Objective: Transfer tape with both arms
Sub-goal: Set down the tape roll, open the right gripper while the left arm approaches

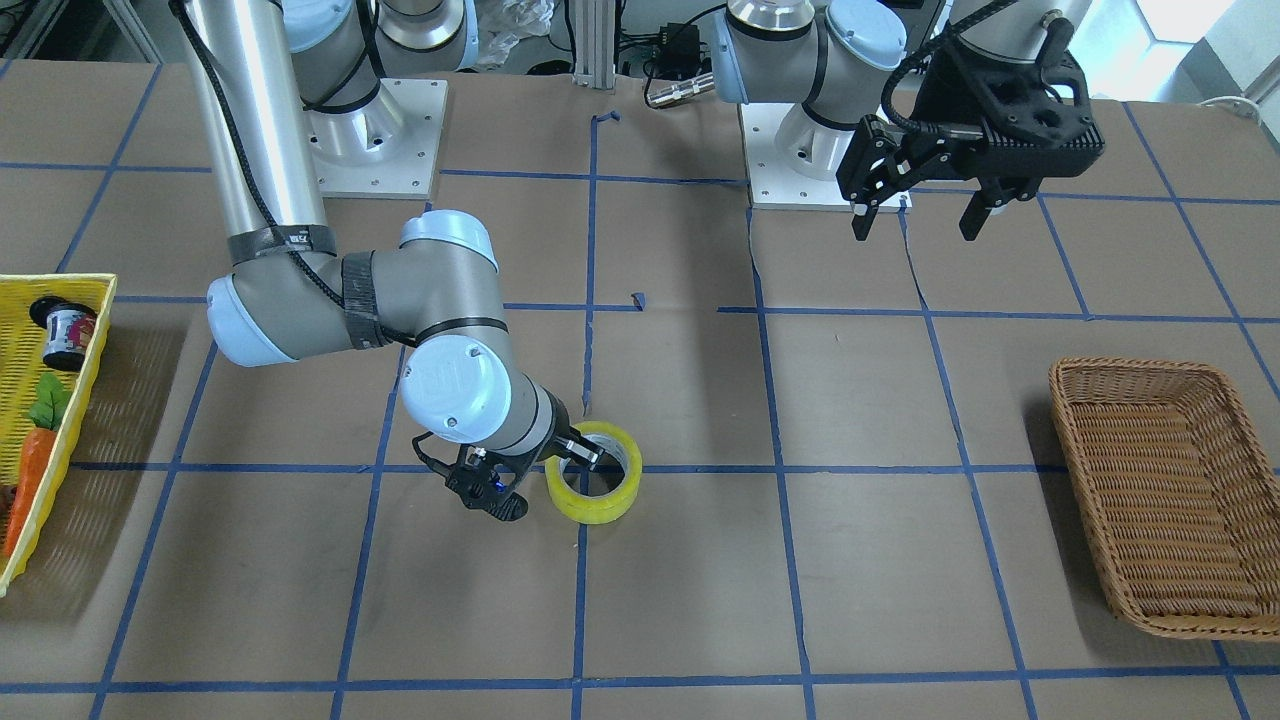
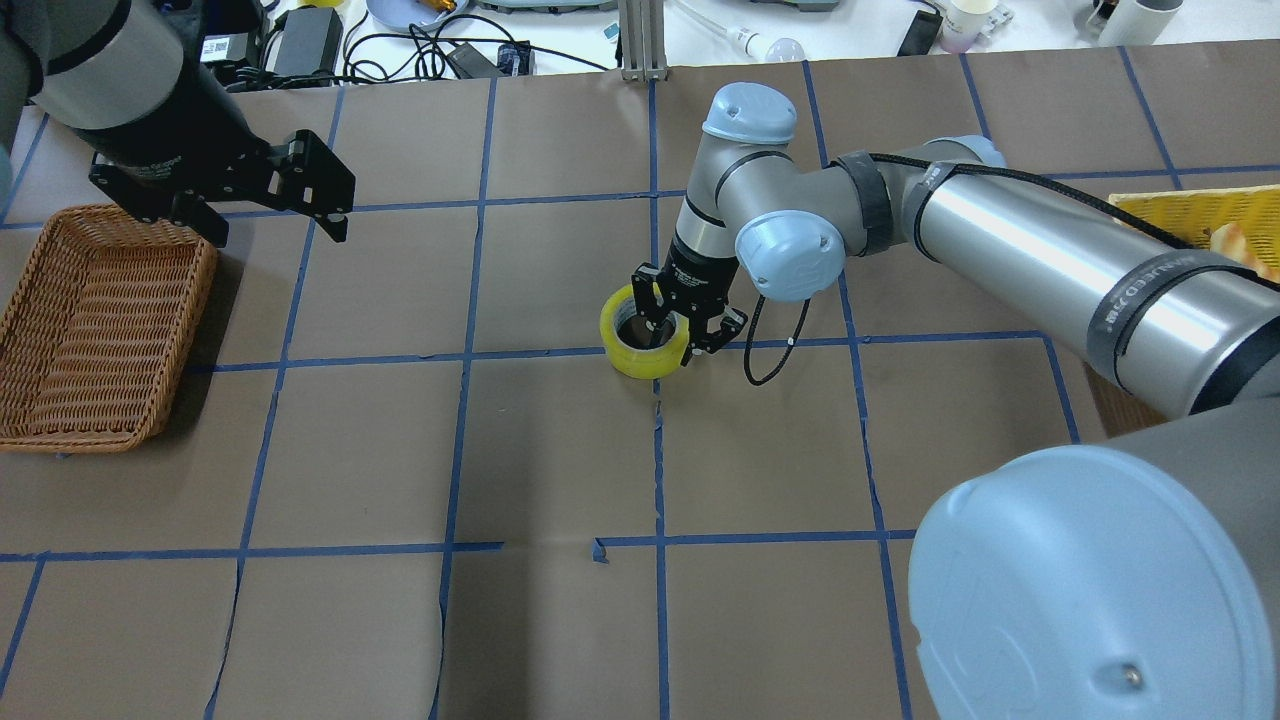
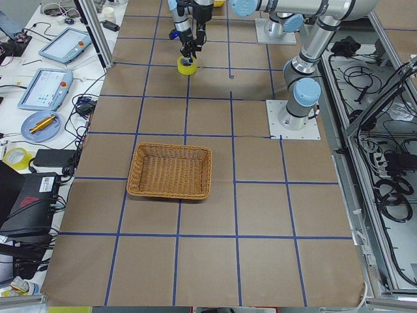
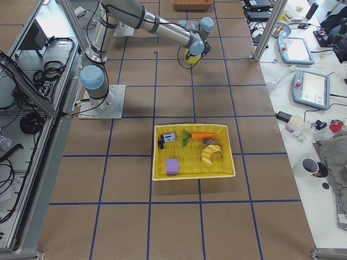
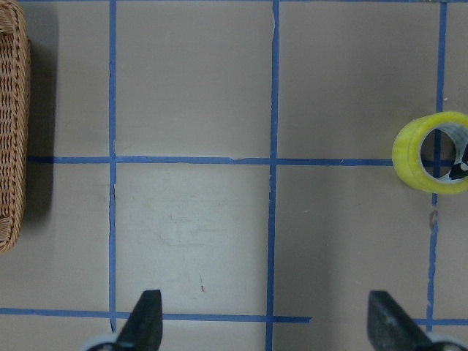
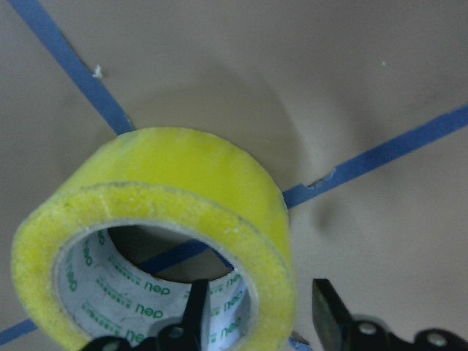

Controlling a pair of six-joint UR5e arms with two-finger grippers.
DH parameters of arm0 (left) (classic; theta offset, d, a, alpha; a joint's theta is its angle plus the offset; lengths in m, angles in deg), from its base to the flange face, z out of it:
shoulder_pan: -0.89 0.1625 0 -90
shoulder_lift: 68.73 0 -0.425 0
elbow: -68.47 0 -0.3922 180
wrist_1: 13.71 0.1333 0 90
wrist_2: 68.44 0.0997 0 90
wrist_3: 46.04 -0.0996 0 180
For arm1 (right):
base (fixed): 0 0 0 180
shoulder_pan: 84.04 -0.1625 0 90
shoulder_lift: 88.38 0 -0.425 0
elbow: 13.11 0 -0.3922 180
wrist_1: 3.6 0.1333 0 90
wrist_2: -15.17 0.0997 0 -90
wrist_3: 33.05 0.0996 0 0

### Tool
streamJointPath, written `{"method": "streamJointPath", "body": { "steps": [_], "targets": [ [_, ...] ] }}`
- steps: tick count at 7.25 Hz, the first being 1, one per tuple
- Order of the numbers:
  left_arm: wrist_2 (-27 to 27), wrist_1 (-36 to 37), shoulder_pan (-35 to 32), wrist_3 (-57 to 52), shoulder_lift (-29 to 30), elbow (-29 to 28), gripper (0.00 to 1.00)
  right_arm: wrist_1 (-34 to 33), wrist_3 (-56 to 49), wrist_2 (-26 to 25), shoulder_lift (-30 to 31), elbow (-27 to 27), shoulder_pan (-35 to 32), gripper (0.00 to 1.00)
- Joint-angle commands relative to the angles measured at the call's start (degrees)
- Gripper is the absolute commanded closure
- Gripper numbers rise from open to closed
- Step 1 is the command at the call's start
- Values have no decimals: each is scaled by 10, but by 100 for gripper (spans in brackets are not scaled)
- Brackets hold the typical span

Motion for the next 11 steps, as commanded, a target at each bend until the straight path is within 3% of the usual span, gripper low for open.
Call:
{"method": "streamJointPath", "body": {
  "steps": [1, 3, 4, 5, 6, 7, 9, 11],
  "targets": [
    [0, -1, 0, 0, 0, 0, 0, -2, 1, -10, 15, 15, 6, 11],
    [1, 1, 0, -1, 8, 1, 0, 17, -41, -46, 80, 35, 56, 5],
    [-1, 0, -1, 1, 11, 7, 0, 25, -119, -52, 125, 32, 96, 0],
    [-15, 24, 1, 20, 26, 13, 0, 74, -220, -73, 171, 31, 132, 0],
    [-17, 70, -4, 50, 65, 28, 0, 140, -330, -163, 222, 25, 154, 0],
    [-18, 84, -39, 58, 109, 46, 0, 160, -384, -206, 261, 24, 161, 0],
    [-18, 215, -142, 184, 197, 47, 0, 244, -384, -210, 313, 30, 160, 0],
    [-16, 260, -197, 218, 270, 51, 0, 247, -387, -198, 315, 24, 157, 0]
  ]
}}
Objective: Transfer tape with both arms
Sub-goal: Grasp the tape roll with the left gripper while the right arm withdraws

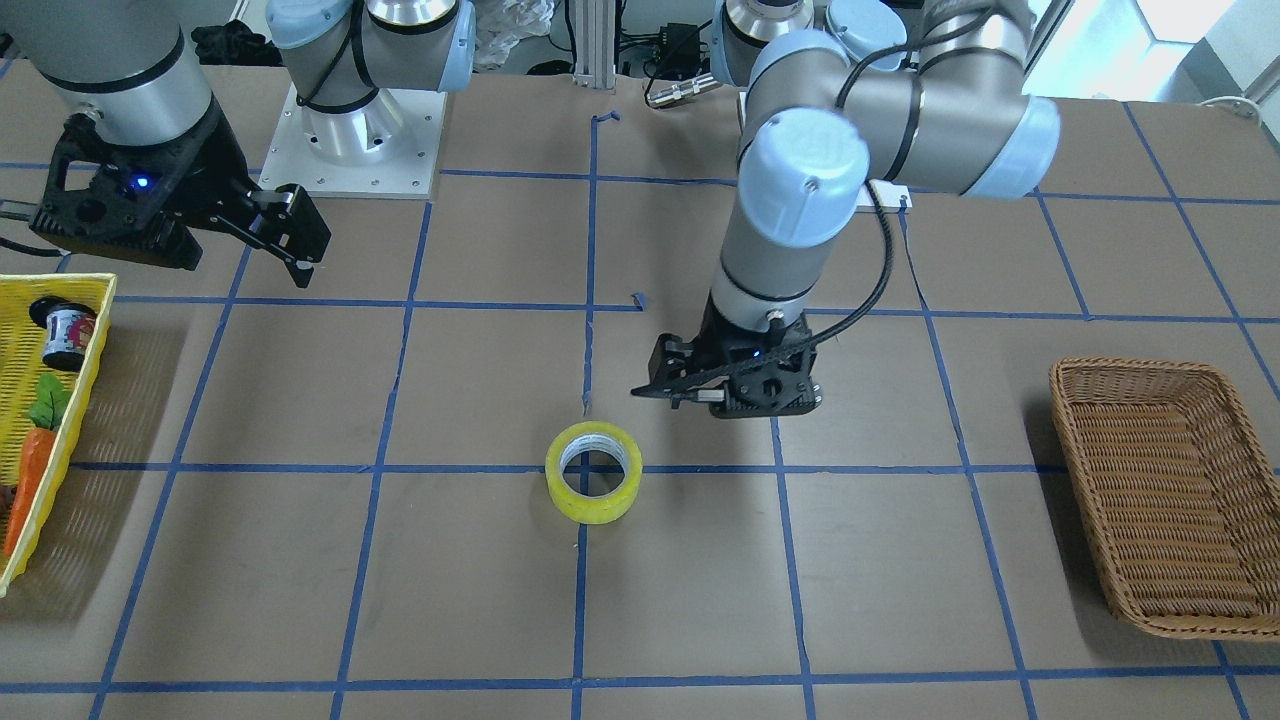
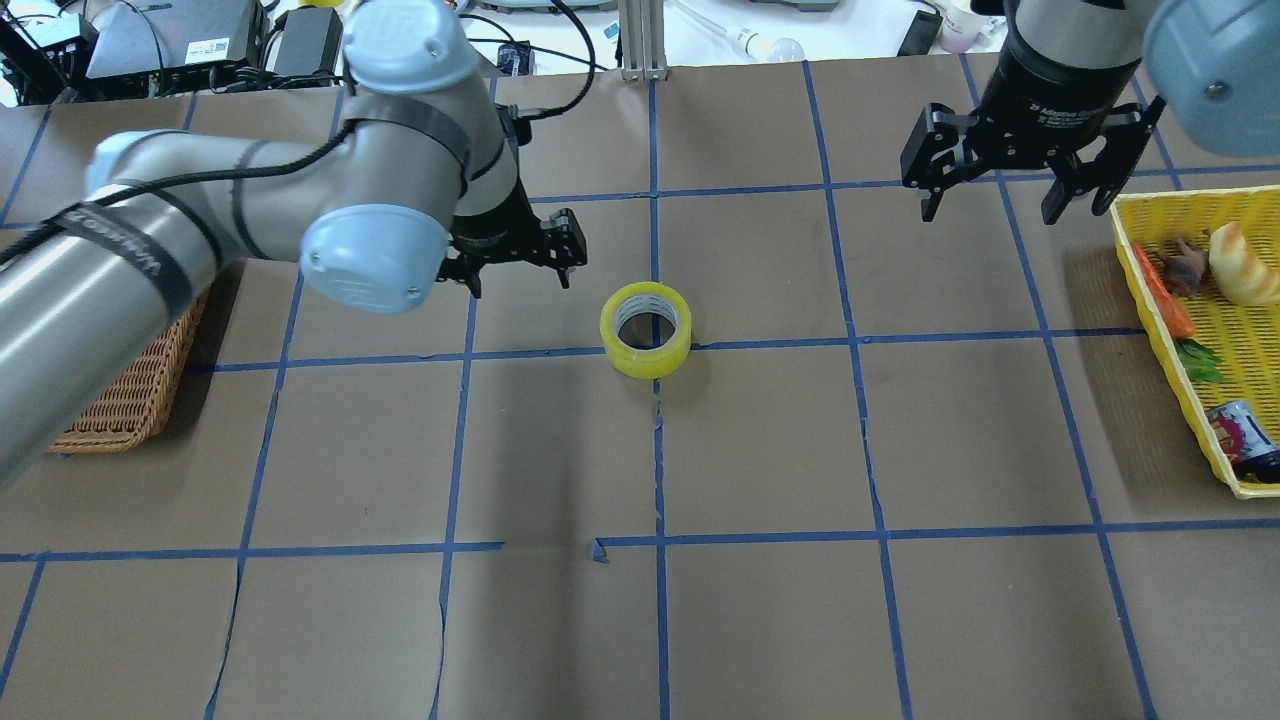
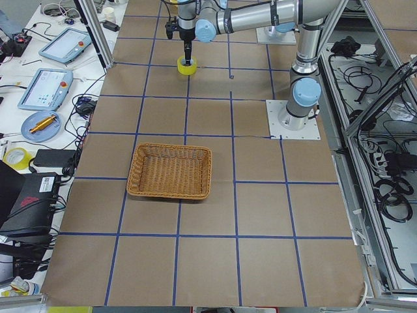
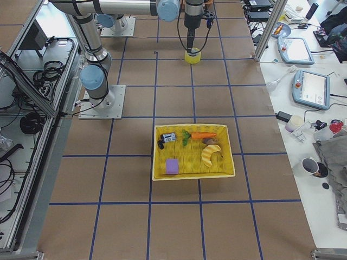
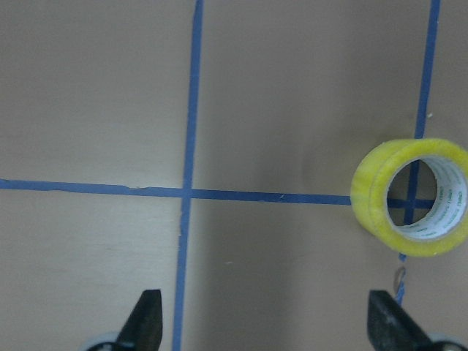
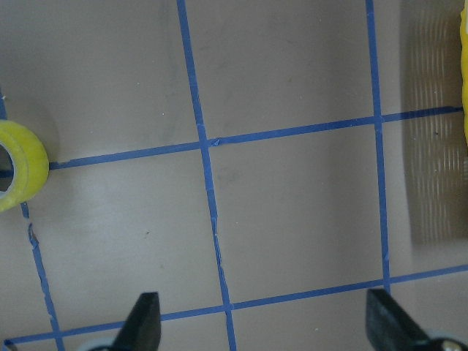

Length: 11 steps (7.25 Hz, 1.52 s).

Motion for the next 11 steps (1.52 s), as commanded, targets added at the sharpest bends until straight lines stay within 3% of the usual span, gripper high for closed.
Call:
{"method": "streamJointPath", "body": {
  "steps": [1, 3, 7, 8, 9, 10, 11],
  "targets": [
    [0, 64, -47, 34, 73, 3, 0, 6, -9, 3, 0, -9, -4, 0],
    [1, 112, -68, 35, 106, 3, 0, 3, -7, 3, 5, -15, -3, 0],
    [8, 131, -66, 7, 129, -1, 0, 12, 1, -3, 27, -13, -4, 0],
    [8, 138, -66, 6, 134, 0, 20, 12, 0, 6, 27, -15, -4, 0],
    [9, 138, -65, 6, 140, 4, 53, 12, 0, 8, 27, -15, -4, 0],
    [10, 137, -65, 5, 145, 0, 98, 13, -1, 7, 27, -15, -4, 0],
    [12, 137, -54, 4, 134, -3, 100, 13, -8, 5, 27, -16, -4, 0]
  ]
}}
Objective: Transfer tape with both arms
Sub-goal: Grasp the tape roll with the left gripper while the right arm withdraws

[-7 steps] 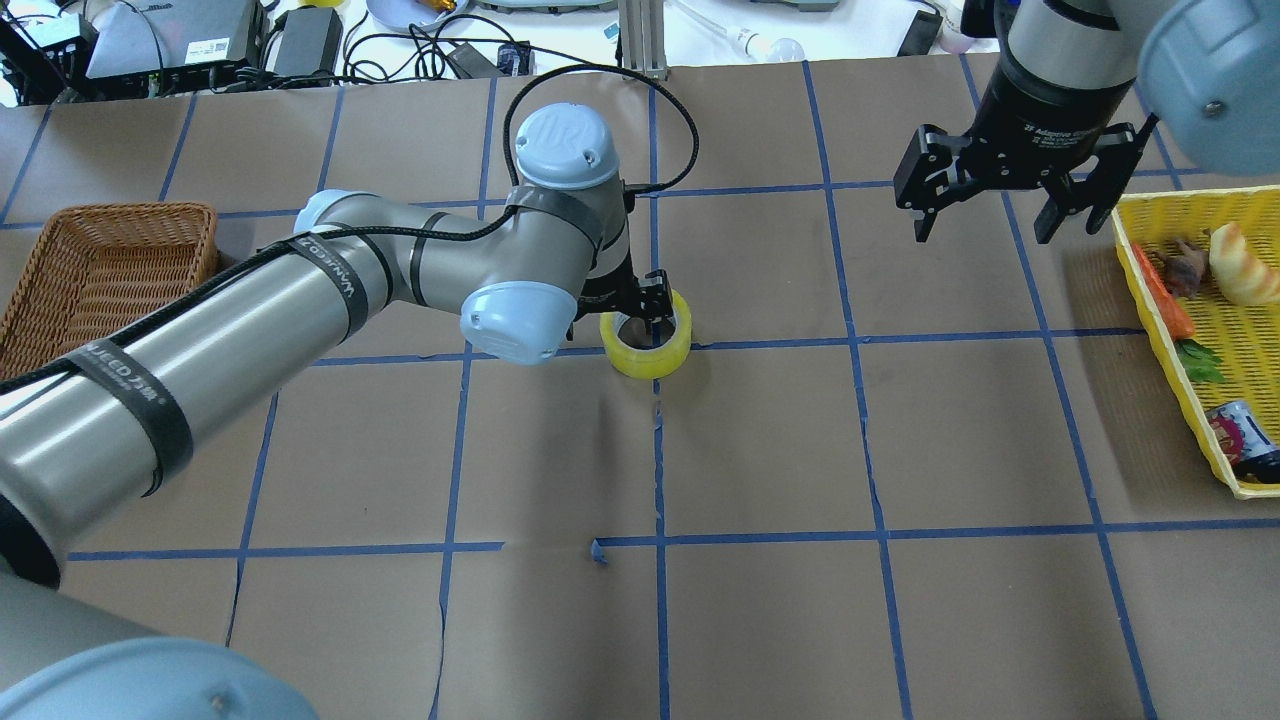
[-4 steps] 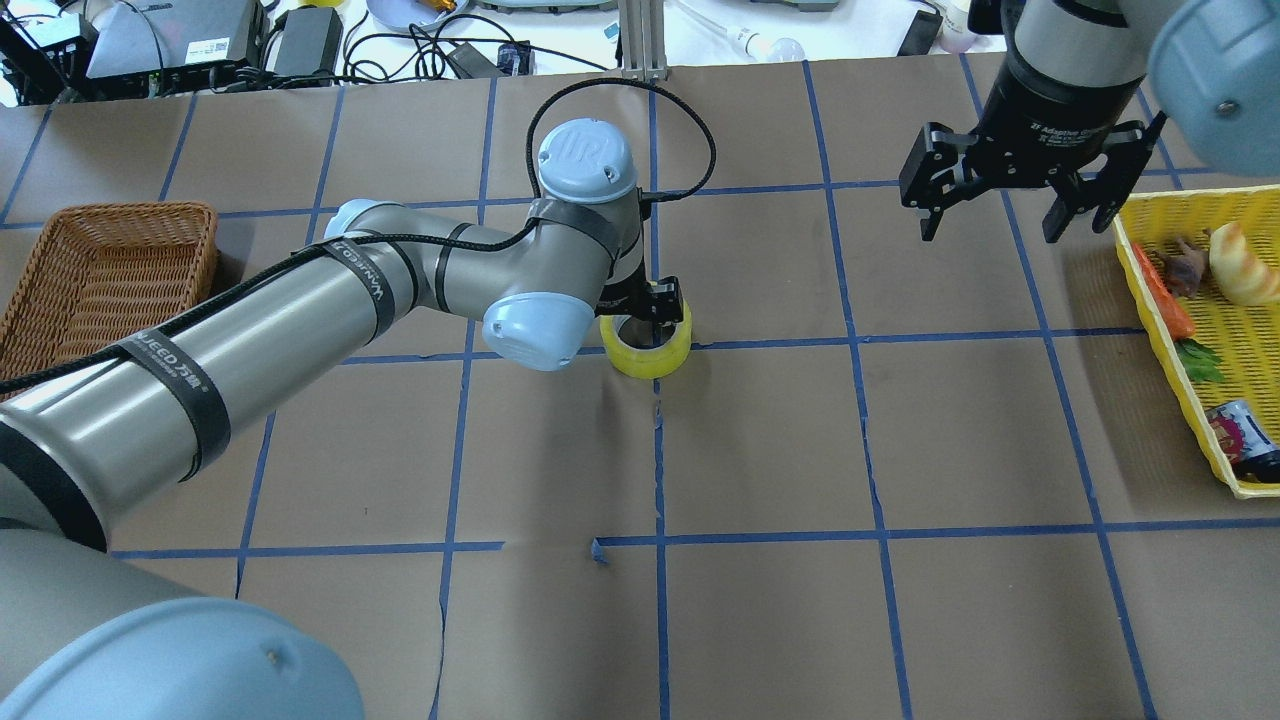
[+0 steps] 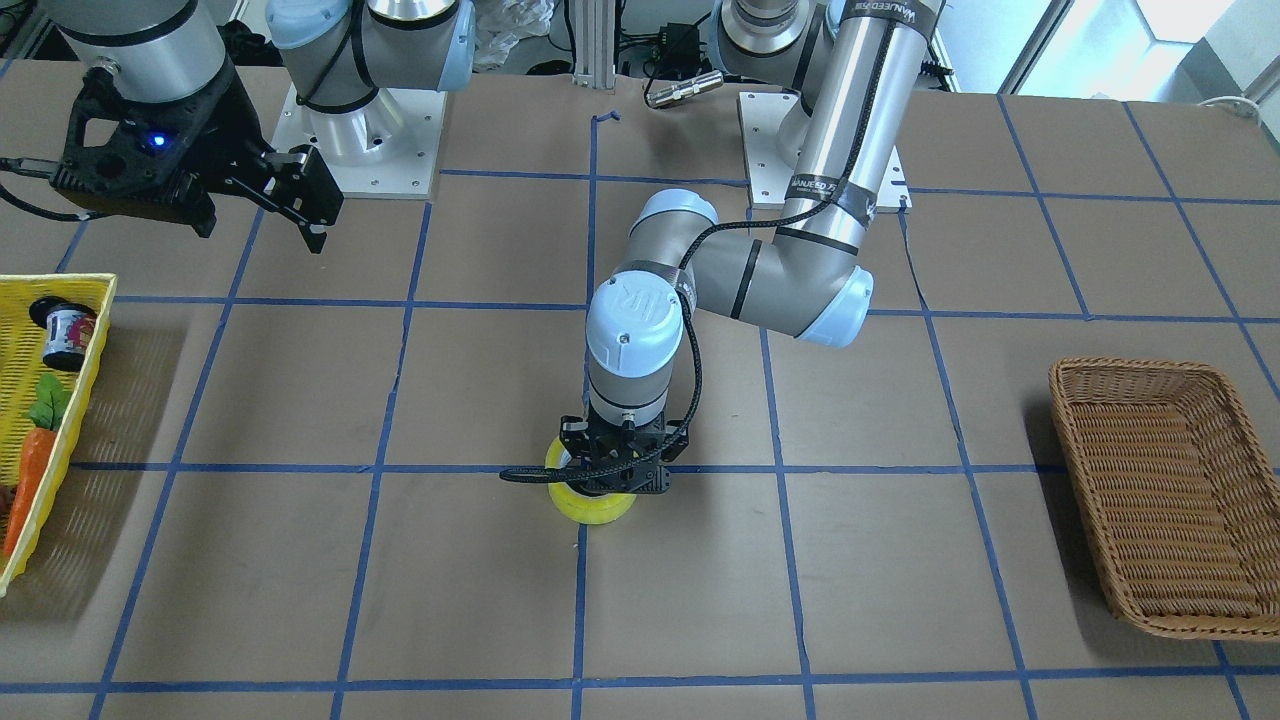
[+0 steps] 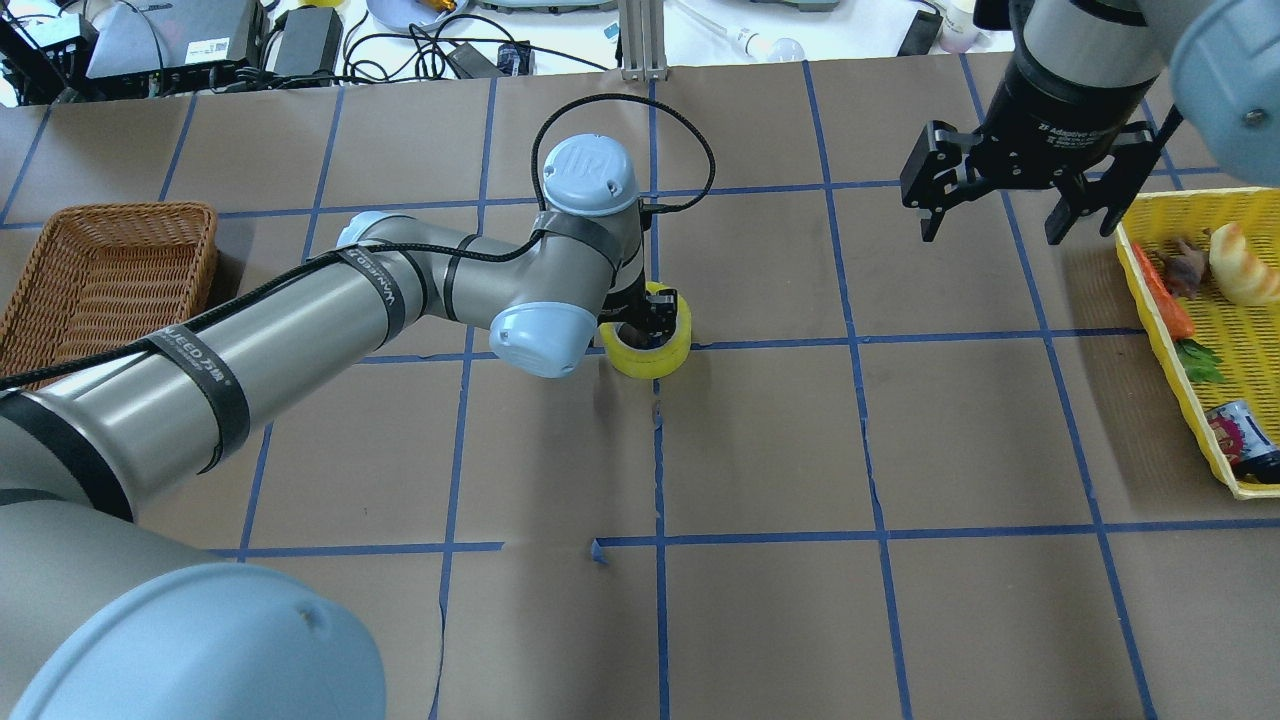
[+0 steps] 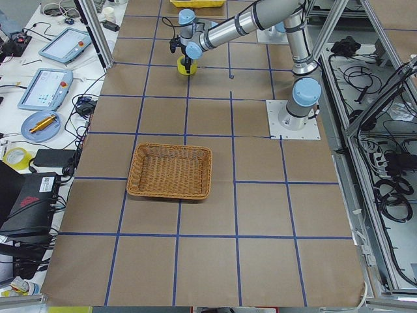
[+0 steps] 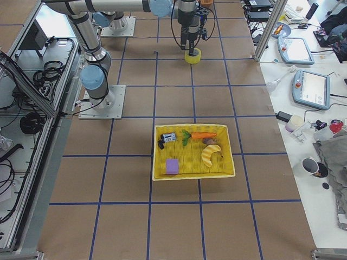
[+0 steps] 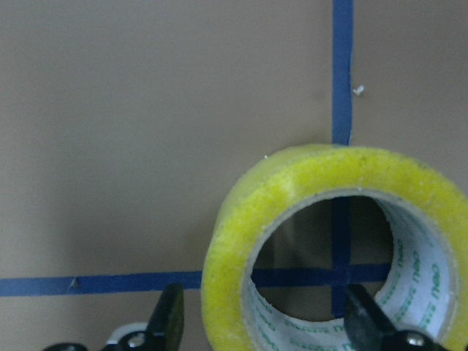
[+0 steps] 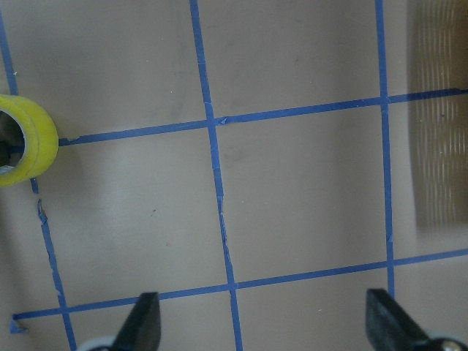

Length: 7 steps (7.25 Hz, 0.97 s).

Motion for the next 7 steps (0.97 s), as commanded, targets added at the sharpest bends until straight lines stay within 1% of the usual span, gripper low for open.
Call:
{"method": "streamJointPath", "body": {
  "steps": [1, 2, 3, 4, 5, 6, 7],
  "targets": [
    [-1, 1, 33, -9, -11, -3, 100, 0, -7, -7, -1, -3, 0, 0],
    [-4, 1, 61, -44, -16, -5, 100, 0, -7, -7, -1, -3, 0, 0],
    [-5, -12, 91, -85, -34, -6, 100, -1, -7, -7, -1, -3, 0, 0],
    [-3, -43, 117, -108, -59, -11, 100, -1, -6, -6, -1, -3, 0, 0],
    [-1, -86, 161, -181, -86, -19, 100, -1, -7, -9, -2, -3, 0, 0],
    [0, -101, 221, -257, -105, -22, 100, -1, -7, -9, -2, -3, 0, 0],
    [-1, -117, 293, -340, -105, -22, 100, -1, -6, -9, -3, -3, 0, 0]
  ]
}}
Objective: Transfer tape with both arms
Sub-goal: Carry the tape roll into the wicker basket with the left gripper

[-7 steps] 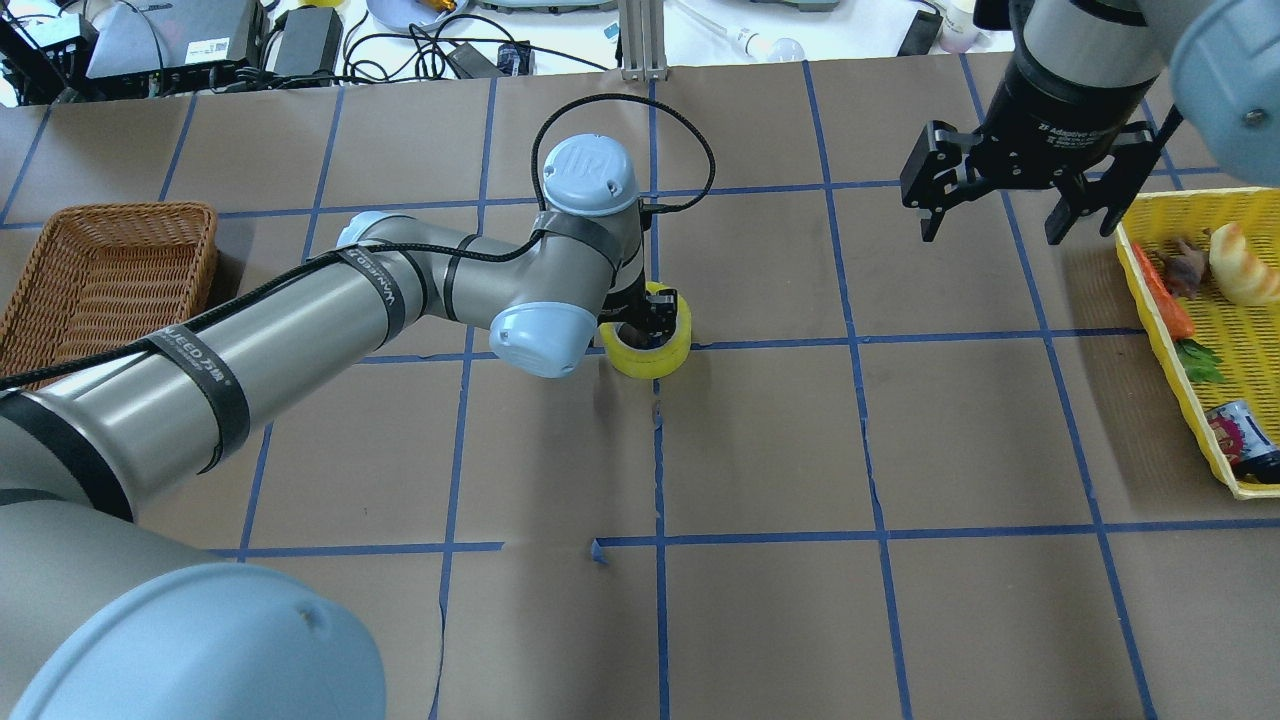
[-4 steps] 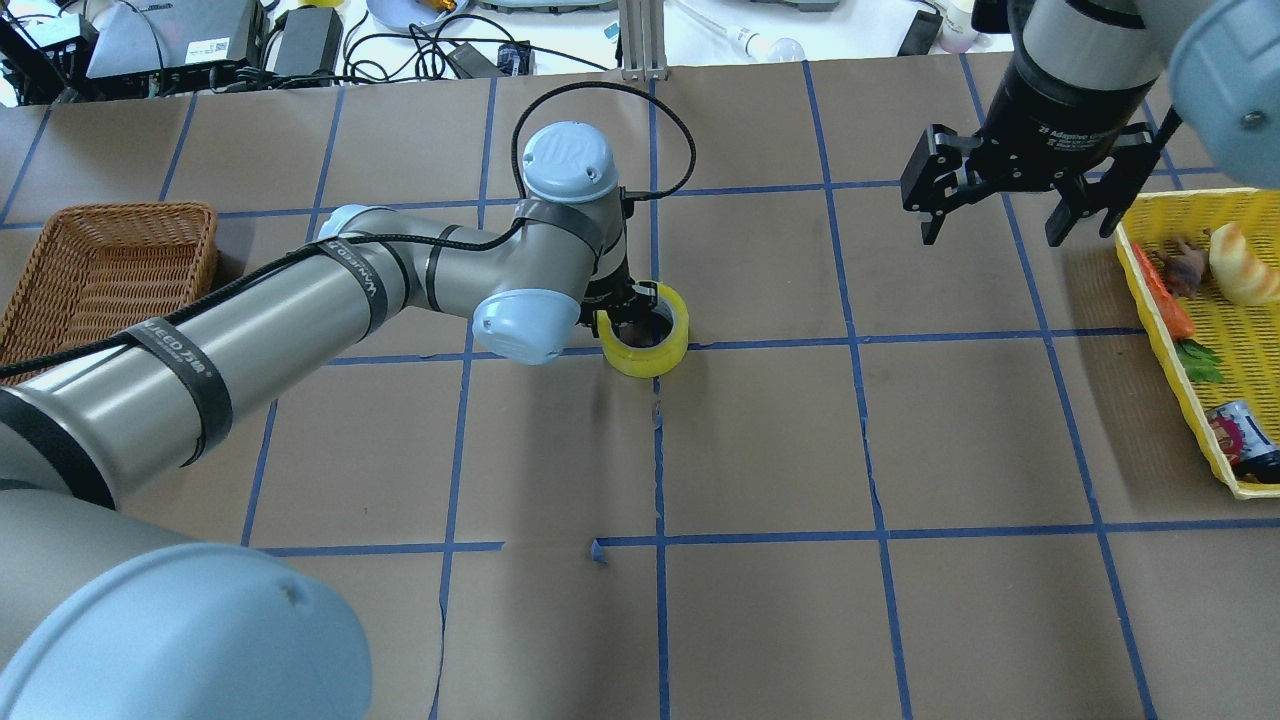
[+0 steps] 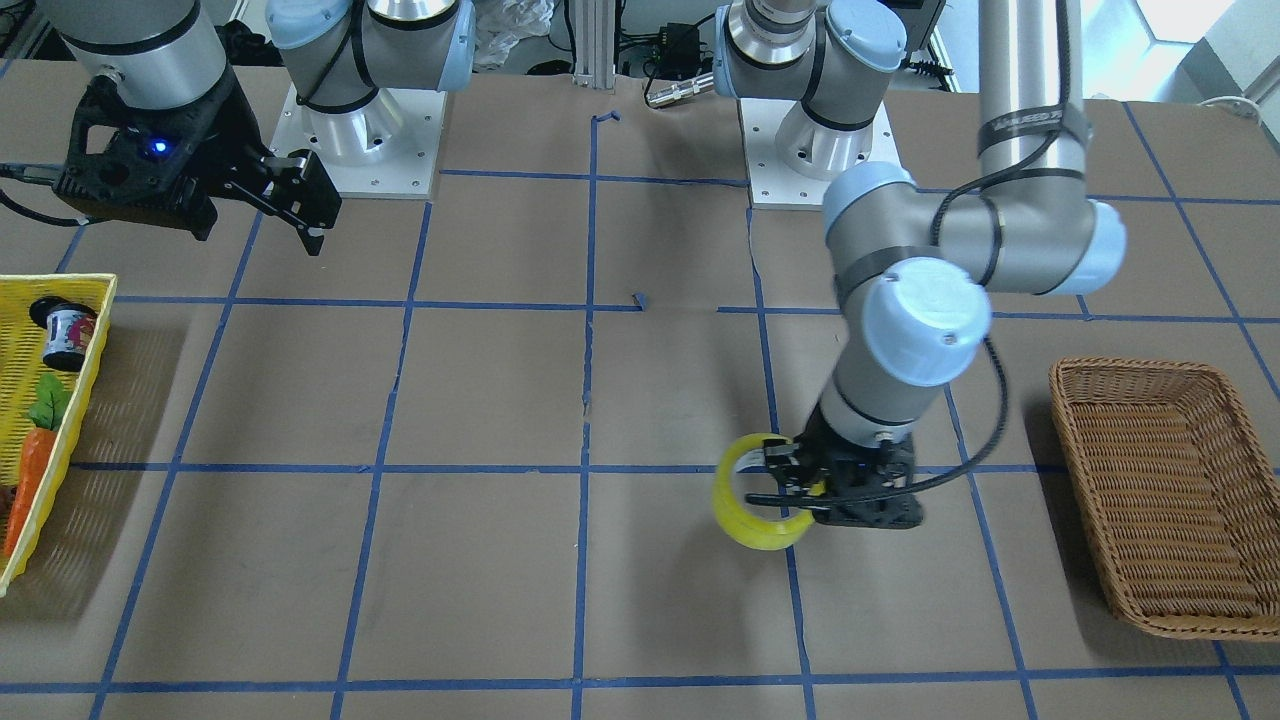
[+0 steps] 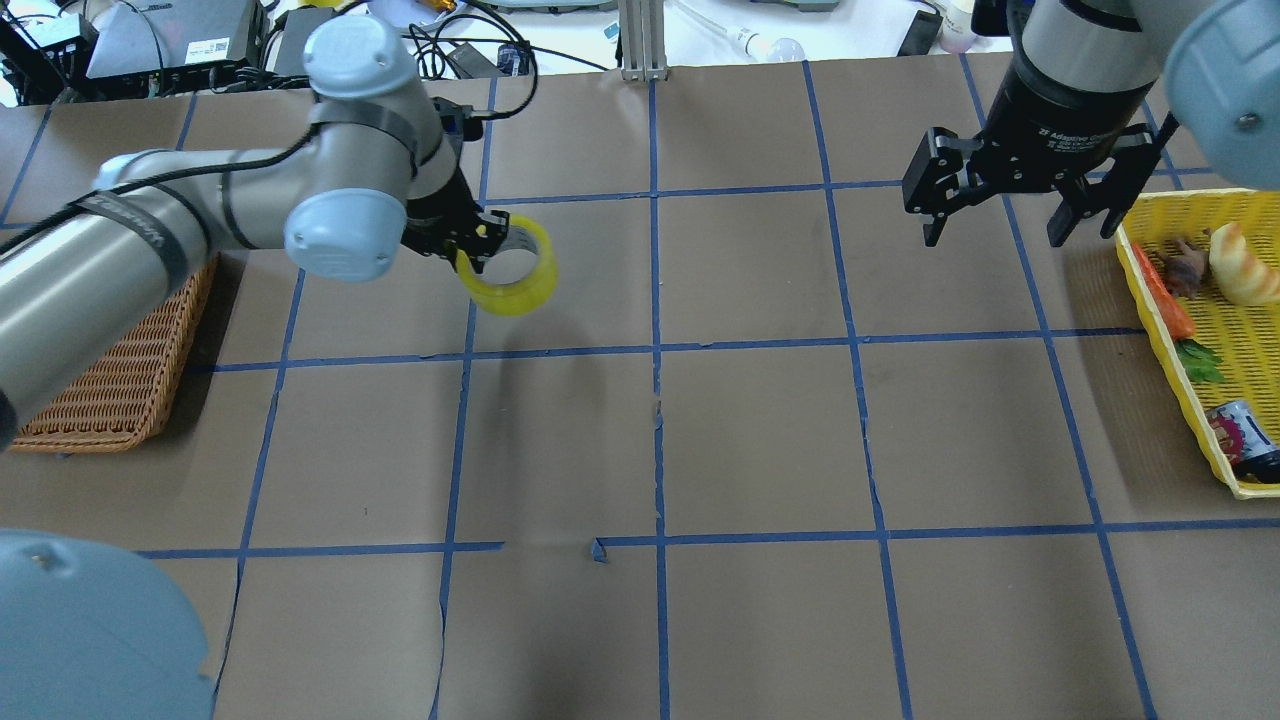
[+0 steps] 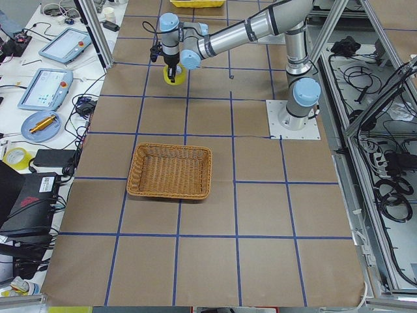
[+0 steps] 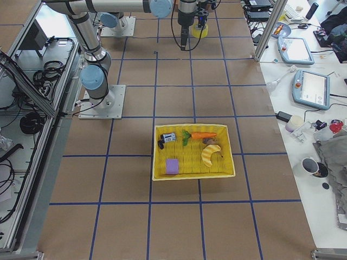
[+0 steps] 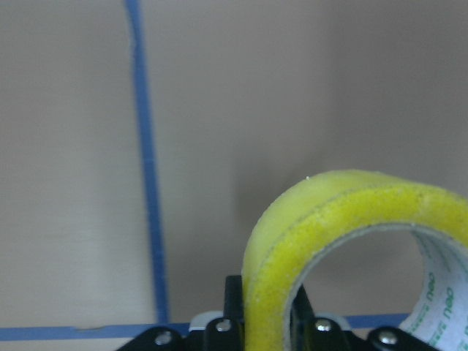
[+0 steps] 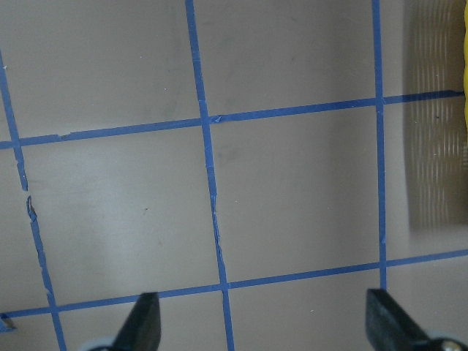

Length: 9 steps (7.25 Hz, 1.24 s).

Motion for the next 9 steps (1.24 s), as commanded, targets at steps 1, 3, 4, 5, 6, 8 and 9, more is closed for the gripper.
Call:
{"method": "streamJointPath", "body": {
  "steps": [1, 3, 4, 5, 6, 8, 9],
  "targets": [
    [0, -25, 145, -198, -5, -3, 100, -1, 1, 1, -1, 0, 0, 0],
    [-1, -16, 292, -428, 21, -23, 100, -1, 1, 0, 0, 0, 0, 0],
    [-1, -16, 339, -504, 46, -68, 100, -1, 1, 1, 0, 0, 0, 0],
    [-1, -16, 356, -542, 77, -110, 100, -1, 1, 1, 0, -1, 0, 0],
    [-3, -16, 372, -560, 105, -128, 100, -1, 1, 1, 1, -1, 0, 0],
    [-4, -1, 379, -571, 132, -130, 100, -1, 0, 1, 0, 0, 0, 0],
    [-8, 5, 379, -571, 133, -123, 94, -1, 0, 1, 1, 0, 0, 0]
  ]
}}
